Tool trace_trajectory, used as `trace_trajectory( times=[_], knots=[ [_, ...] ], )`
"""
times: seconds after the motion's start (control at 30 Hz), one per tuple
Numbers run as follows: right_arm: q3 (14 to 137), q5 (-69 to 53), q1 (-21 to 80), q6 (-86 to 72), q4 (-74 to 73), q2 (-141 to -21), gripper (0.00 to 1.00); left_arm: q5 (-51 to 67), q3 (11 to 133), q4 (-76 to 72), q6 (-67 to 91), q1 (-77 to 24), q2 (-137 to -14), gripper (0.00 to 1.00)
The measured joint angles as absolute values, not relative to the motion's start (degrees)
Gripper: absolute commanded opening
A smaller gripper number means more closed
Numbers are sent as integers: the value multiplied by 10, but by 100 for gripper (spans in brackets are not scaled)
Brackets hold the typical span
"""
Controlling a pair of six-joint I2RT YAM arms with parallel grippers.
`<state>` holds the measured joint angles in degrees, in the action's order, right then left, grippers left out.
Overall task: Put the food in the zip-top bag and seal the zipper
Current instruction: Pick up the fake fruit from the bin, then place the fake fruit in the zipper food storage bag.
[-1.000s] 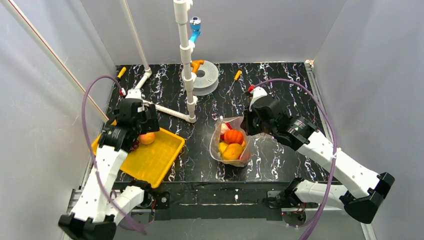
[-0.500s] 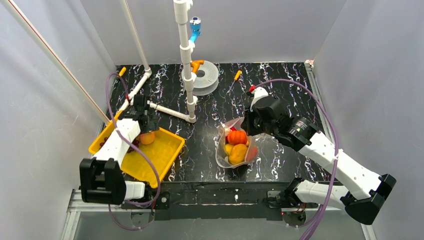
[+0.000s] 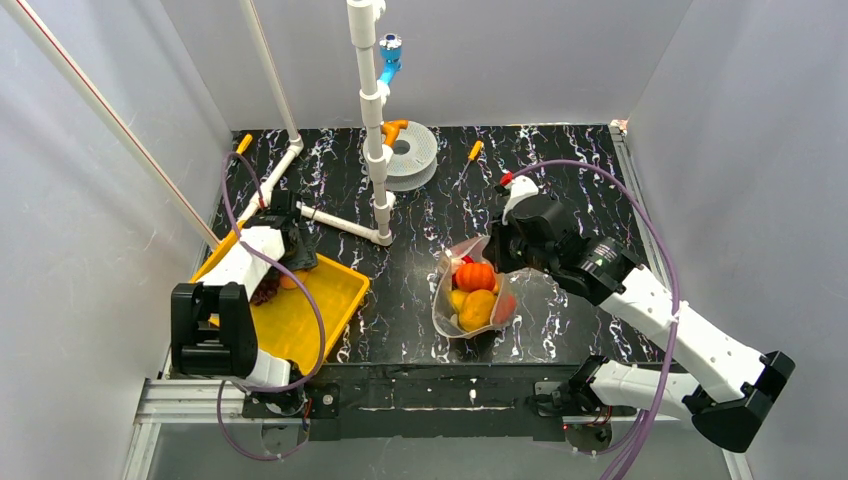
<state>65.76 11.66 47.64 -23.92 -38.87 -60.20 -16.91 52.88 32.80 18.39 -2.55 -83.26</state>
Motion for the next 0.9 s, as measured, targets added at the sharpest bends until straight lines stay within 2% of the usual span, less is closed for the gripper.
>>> trace_trajectory(
  times=[0.13,0.4,0.57,0.67,0.8,0.9],
  knots=[
    [657,116,476,-240,-389,-595,1,-164,530,324,178,-18,-833,42],
    [653,112,476,-243,-387,-579,1,-119,529,344,169,-15,-773,29],
    [648,101,476,-244,-386,-582,1,41,524,359,176,-14,-637,24],
    [648,96,476,-244,-385,-589,1,200,477,305,216,-22,-527,24],
    [648,90,476,-244,-383,-596,1,343,419,214,296,-122,-431,26],
    [648,84,476,-247,-377,-601,1,367,416,159,329,-255,-405,28]
  ],
)
